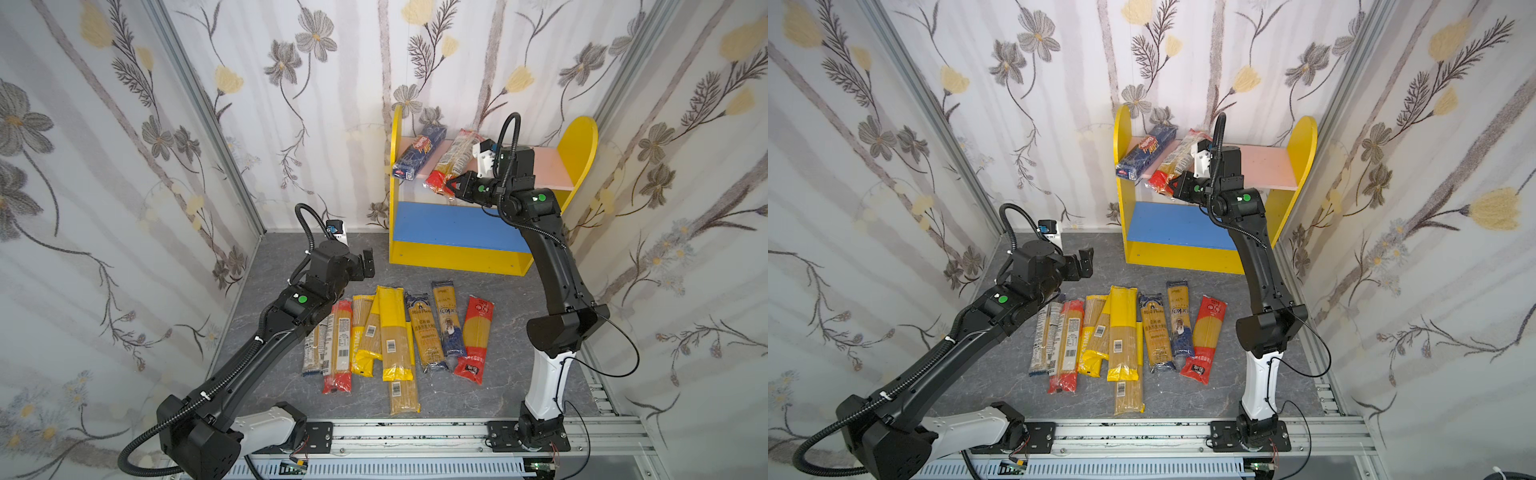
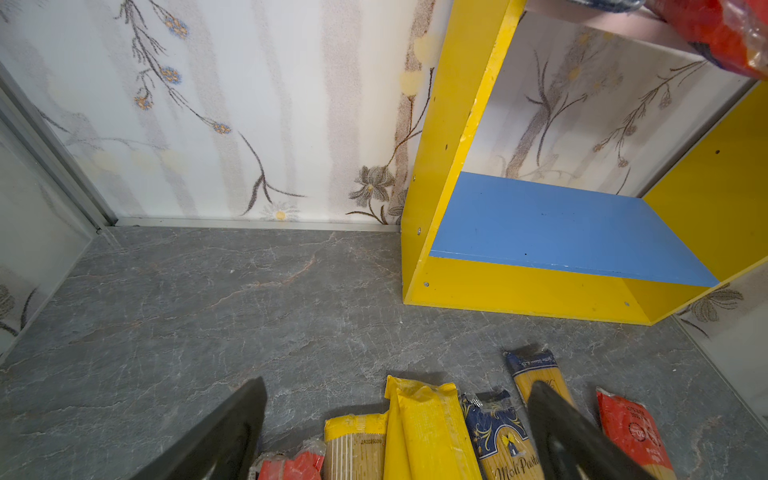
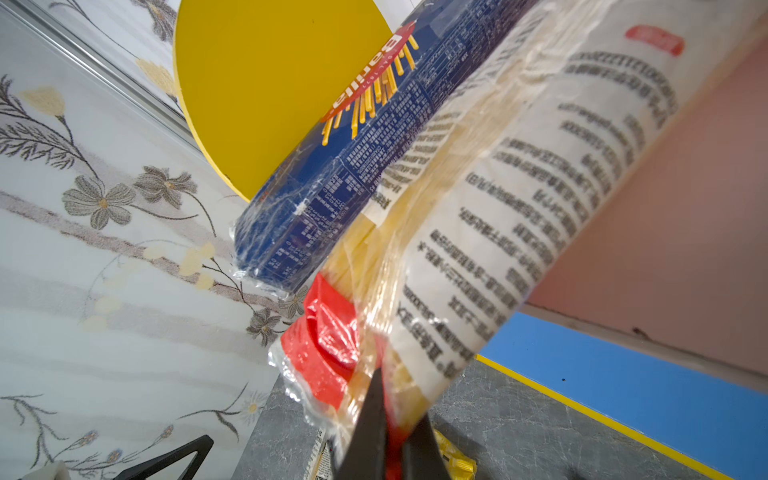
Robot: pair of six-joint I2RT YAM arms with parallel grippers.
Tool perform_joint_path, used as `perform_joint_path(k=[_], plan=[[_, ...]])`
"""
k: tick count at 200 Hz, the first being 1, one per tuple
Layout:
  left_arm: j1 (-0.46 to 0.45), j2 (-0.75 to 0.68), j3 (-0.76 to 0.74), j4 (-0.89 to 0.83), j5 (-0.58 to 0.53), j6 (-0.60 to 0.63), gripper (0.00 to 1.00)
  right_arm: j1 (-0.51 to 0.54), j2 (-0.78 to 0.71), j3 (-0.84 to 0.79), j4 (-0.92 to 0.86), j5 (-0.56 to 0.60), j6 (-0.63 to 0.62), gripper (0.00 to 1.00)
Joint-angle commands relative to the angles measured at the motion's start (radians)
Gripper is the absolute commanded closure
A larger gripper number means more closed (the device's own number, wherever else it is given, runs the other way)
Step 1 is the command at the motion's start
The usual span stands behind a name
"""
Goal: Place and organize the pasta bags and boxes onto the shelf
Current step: 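Lower the bag onto the pink shelf beside the Barilla box, then open the right gripper and move it back down to the pasta row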
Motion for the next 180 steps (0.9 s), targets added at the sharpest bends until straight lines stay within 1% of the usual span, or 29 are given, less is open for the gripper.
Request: perform_joint_path(k=[1,36,80,146,180], plan=[[0.001,-0.011,0.007,0.02,-0.005,-0.014,0.0,0.003,0.022,-0.001,-0.001,-0.062,-0.033,0.94],[0.001,-0.016,0.004,0.02,-0.012,-0.008,0.0,0.008,0.051,0.023,0.02,-0.094,-0.025,0.94],[0.0,-0.004,0.02,0.021,-0.012,0.006,0.0,0.008,0.068,0.041,0.023,-0.103,-0.02,0.94],[0.001,0.037,0.045,0.02,-0.008,0.018,0.0,0.042,0.109,0.066,0.067,-0.189,0.001,0.94],[0.001,0.035,0.047,0.021,-0.006,0.018,0.0,0.029,0.112,0.072,0.058,-0.181,-0.002,0.93]])
